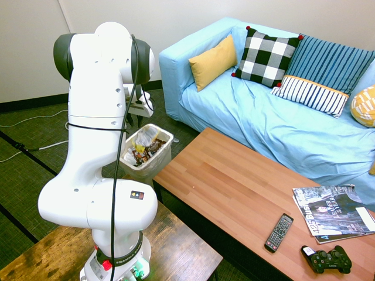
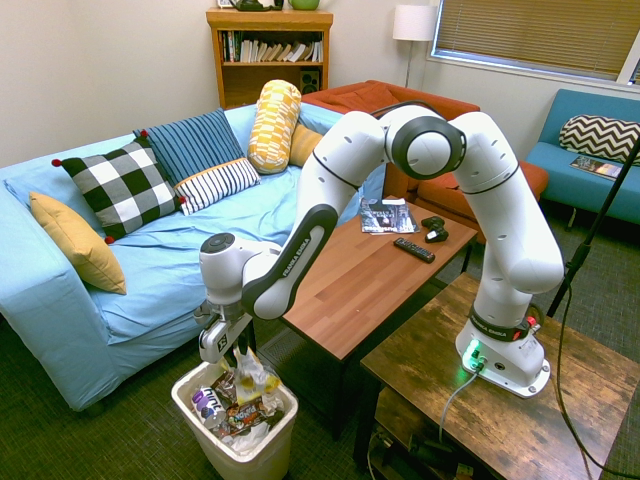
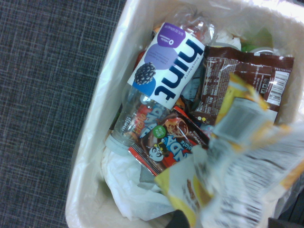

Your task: Throw the chip bag in the trash bin

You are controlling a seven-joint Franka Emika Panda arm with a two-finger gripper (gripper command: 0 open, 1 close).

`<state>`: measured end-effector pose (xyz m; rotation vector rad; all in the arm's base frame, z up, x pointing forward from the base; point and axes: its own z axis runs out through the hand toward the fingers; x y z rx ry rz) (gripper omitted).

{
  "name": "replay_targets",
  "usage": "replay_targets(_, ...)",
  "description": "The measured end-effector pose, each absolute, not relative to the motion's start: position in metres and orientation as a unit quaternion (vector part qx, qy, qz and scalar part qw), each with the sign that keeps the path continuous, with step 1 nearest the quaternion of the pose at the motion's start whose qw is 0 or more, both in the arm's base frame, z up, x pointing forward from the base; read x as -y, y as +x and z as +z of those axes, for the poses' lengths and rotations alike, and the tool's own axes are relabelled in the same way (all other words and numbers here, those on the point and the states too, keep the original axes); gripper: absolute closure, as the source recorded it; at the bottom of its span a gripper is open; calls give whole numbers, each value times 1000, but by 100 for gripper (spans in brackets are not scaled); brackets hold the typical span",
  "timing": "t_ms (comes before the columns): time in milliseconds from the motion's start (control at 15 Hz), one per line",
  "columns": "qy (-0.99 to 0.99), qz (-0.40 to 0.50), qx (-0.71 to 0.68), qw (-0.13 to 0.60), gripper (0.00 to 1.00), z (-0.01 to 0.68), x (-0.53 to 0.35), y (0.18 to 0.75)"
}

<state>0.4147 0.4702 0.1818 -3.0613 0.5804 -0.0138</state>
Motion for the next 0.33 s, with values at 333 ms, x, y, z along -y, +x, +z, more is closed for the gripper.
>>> replay_targets(333,-983,-1,-184,16,0,183,-471,415)
